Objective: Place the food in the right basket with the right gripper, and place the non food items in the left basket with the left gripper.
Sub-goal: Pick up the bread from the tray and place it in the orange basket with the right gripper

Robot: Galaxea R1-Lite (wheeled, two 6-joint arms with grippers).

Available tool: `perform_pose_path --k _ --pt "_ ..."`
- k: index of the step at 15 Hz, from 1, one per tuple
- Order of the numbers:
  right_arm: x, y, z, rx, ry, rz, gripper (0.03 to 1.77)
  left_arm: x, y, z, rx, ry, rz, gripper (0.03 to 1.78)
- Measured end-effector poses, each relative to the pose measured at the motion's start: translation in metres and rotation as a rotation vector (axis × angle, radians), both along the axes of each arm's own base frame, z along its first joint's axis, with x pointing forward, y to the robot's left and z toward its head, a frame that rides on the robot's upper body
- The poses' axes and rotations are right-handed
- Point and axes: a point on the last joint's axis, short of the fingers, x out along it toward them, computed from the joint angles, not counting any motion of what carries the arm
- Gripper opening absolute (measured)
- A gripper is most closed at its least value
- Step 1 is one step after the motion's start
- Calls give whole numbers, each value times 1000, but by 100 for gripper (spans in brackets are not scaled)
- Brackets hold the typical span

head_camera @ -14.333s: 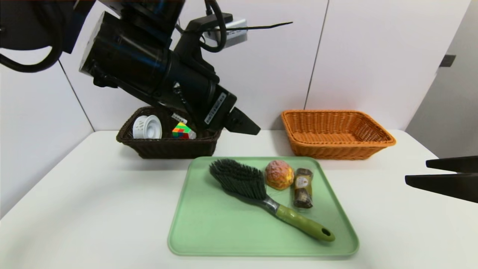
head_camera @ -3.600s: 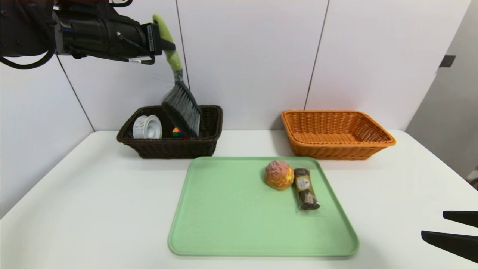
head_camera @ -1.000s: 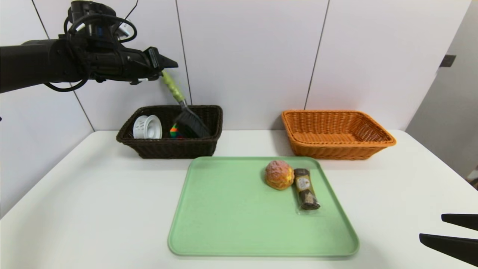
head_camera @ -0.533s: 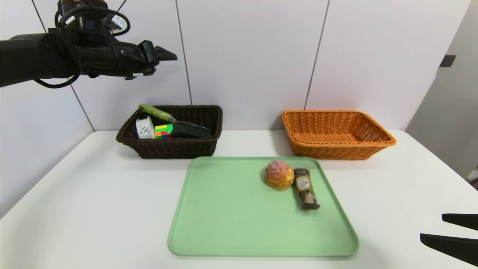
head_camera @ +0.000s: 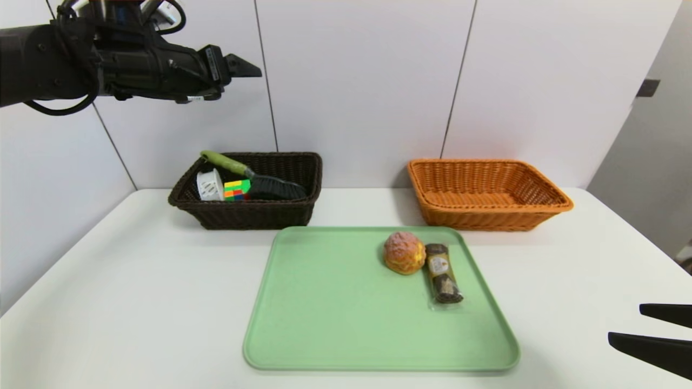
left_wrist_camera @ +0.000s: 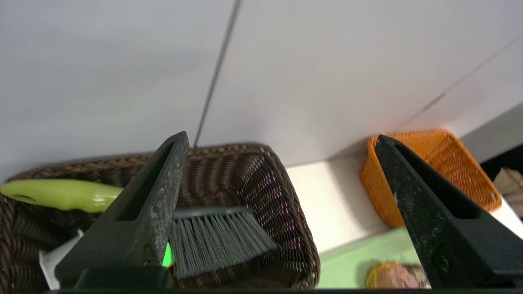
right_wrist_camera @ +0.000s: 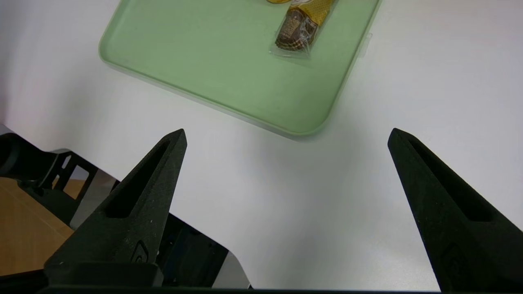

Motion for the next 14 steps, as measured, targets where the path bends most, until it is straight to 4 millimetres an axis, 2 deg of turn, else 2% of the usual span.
perform_pose_path --k 4,9,12,14 --pt "1 0 1 2 -10 -3 170 -25 -34 -4 164 69 -29 165" --pt "1 0 2 1 -22 -5 170 -79 -82 -2 234 156 -169 167" --pt "2 0 3 0 -27 -8 170 -101 -97 -17 284 216 -195 167" --pt "4 1 5 -1 -29 -8 170 -114 -100 -32 318 268 -213 168"
